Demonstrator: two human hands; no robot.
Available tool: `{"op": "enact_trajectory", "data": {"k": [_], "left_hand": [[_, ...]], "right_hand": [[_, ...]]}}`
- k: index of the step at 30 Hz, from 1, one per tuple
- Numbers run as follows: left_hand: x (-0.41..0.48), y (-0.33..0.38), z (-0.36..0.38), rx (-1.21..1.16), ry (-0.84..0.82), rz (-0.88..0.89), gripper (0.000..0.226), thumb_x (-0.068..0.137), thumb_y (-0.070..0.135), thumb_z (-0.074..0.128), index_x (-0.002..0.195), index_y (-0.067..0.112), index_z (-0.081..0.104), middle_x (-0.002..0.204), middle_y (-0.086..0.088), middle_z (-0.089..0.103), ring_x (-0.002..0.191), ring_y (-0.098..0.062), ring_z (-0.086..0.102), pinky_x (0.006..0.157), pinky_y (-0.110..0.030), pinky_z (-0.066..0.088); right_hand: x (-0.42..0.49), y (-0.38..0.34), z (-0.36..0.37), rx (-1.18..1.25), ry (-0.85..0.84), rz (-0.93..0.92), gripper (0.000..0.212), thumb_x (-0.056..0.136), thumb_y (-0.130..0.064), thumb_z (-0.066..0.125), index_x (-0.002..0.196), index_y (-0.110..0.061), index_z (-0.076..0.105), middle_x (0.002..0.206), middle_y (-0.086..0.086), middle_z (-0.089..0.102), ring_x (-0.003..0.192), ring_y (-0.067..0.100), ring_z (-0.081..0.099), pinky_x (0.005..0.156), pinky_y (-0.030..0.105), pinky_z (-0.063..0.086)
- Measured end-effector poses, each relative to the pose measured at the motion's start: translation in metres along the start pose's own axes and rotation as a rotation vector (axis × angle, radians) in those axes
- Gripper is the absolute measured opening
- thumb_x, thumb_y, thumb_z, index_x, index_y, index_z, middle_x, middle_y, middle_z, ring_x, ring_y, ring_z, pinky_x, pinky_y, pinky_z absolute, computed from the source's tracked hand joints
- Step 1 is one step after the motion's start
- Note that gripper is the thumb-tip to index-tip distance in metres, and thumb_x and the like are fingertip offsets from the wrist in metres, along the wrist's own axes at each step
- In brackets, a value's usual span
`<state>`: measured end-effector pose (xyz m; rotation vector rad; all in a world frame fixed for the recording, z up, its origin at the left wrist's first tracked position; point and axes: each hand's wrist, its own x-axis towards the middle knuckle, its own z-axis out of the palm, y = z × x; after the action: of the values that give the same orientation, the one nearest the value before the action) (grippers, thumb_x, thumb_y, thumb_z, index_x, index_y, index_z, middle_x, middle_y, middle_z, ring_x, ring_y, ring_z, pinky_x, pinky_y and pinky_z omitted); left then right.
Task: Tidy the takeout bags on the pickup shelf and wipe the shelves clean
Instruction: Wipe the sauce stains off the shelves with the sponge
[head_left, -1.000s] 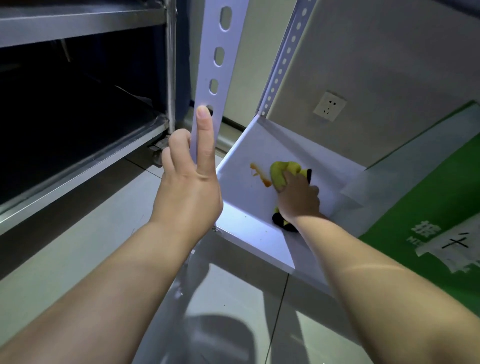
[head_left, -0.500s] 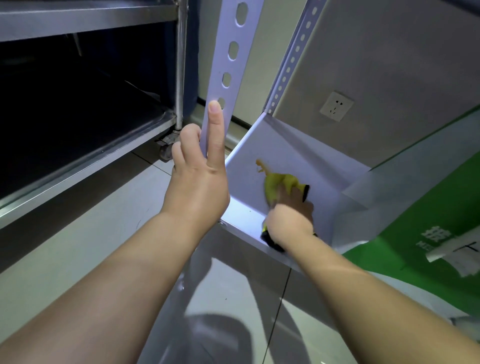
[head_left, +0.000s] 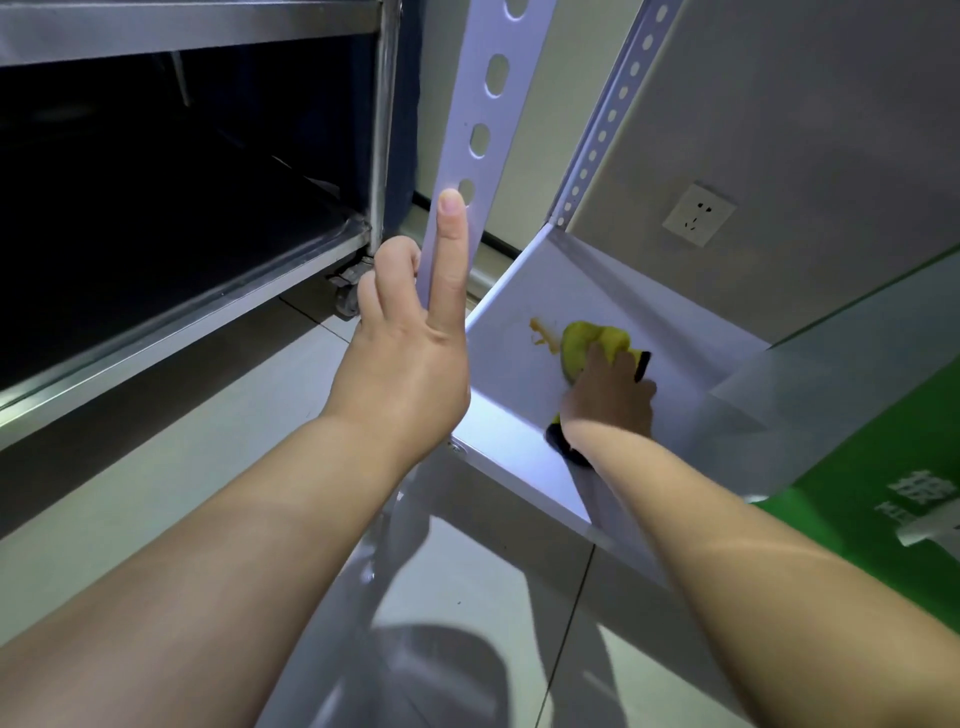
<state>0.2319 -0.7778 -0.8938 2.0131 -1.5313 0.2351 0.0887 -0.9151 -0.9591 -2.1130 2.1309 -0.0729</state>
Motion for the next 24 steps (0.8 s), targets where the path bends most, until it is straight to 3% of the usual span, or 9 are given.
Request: {"op": "enact_trajectory", "data": {"k": [3,8,9,11,13,15,18,21,24], "left_hand": [[0.0,0.0,0.002,0.01,0.008,-0.003,0.092,0.077,-0.005,0.054,0.137,0.011,-0.014,0.122,-0.028,0.038,0.086,-0.033,0.04,0.064,-0.029,0.028],[-0.001,-0.002,0.002,-0.003,0.009,0.004,0.092,0.075,-0.006,0.057,0.138,0.006,-0.009,0.12,-0.029,0.041,0.086,-0.035,0.044,0.062,-0.03,0.03],[-0.001,-0.003,0.002,-0.009,0.005,0.008,0.093,0.074,-0.007,0.058,0.138,0.007,-0.008,0.12,-0.029,0.042,0.086,-0.036,0.044,0.061,-0.03,0.031],[0.0,-0.004,0.001,-0.023,-0.005,0.01,0.095,0.073,-0.008,0.058,0.139,0.008,-0.008,0.12,-0.028,0.041,0.087,-0.036,0.042,0.061,-0.031,0.033],[0.0,-0.004,0.003,-0.018,-0.015,0.022,0.101,0.075,-0.007,0.056,0.139,0.009,-0.021,0.122,-0.026,0.038,0.089,-0.034,0.04,0.064,-0.031,0.036],[0.0,-0.007,0.005,-0.008,-0.015,0.033,0.102,0.078,-0.004,0.055,0.134,0.013,-0.029,0.124,-0.023,0.036,0.091,-0.032,0.038,0.071,-0.03,0.039],[-0.001,-0.008,0.007,-0.005,0.01,0.041,0.102,0.079,-0.002,0.054,0.132,0.013,-0.031,0.124,-0.021,0.035,0.091,-0.03,0.037,0.075,-0.028,0.038],[0.0,-0.009,0.007,-0.013,0.003,0.045,0.099,0.079,-0.001,0.055,0.133,0.014,-0.027,0.124,-0.021,0.036,0.093,-0.032,0.039,0.083,-0.032,0.039],[0.0,-0.009,0.008,-0.031,0.002,0.048,0.099,0.079,-0.001,0.055,0.134,0.014,-0.026,0.124,-0.022,0.037,0.091,-0.031,0.037,0.08,-0.032,0.041]], "right_hand": [[0.004,-0.017,0.001,-0.044,0.039,-0.08,0.053,0.091,-0.018,0.042,0.142,-0.02,0.025,0.146,0.009,0.024,0.118,0.04,0.036,0.088,0.042,0.038],[-0.033,-0.001,0.015,-0.152,0.019,-0.636,0.06,0.09,-0.023,0.045,0.143,-0.033,0.018,0.143,0.004,0.027,0.093,0.031,0.04,0.072,0.035,0.036],[-0.03,0.005,0.014,-0.133,0.027,-0.595,0.055,0.093,-0.026,0.042,0.143,-0.036,0.02,0.143,0.004,0.029,0.095,0.032,0.042,0.074,0.037,0.039],[-0.008,0.007,0.009,-0.033,0.026,-0.285,0.051,0.094,-0.026,0.037,0.142,-0.038,0.024,0.144,0.007,0.029,0.107,0.036,0.042,0.084,0.04,0.039],[0.019,0.002,0.002,0.057,0.063,-0.049,0.05,0.091,-0.018,0.039,0.14,-0.027,0.028,0.141,0.01,0.031,0.115,0.039,0.038,0.089,0.043,0.036],[0.041,-0.014,-0.002,0.03,0.078,-0.034,0.048,0.09,-0.014,0.043,0.136,-0.018,0.03,0.139,0.012,0.031,0.118,0.039,0.035,0.094,0.045,0.036],[0.052,-0.042,0.001,0.02,0.054,-0.207,0.046,0.089,-0.011,0.04,0.134,-0.021,0.035,0.14,0.011,0.032,0.115,0.041,0.035,0.092,0.046,0.036],[0.033,-0.055,0.009,0.084,0.039,-0.545,0.046,0.087,-0.011,0.039,0.129,-0.029,0.046,0.136,0.002,0.041,0.1,0.035,0.04,0.081,0.04,0.038],[0.007,-0.033,0.019,0.118,0.017,-0.79,0.043,0.091,-0.019,0.042,0.129,-0.041,0.046,0.14,-0.008,0.041,0.101,0.03,0.041,0.081,0.04,0.043]]}}
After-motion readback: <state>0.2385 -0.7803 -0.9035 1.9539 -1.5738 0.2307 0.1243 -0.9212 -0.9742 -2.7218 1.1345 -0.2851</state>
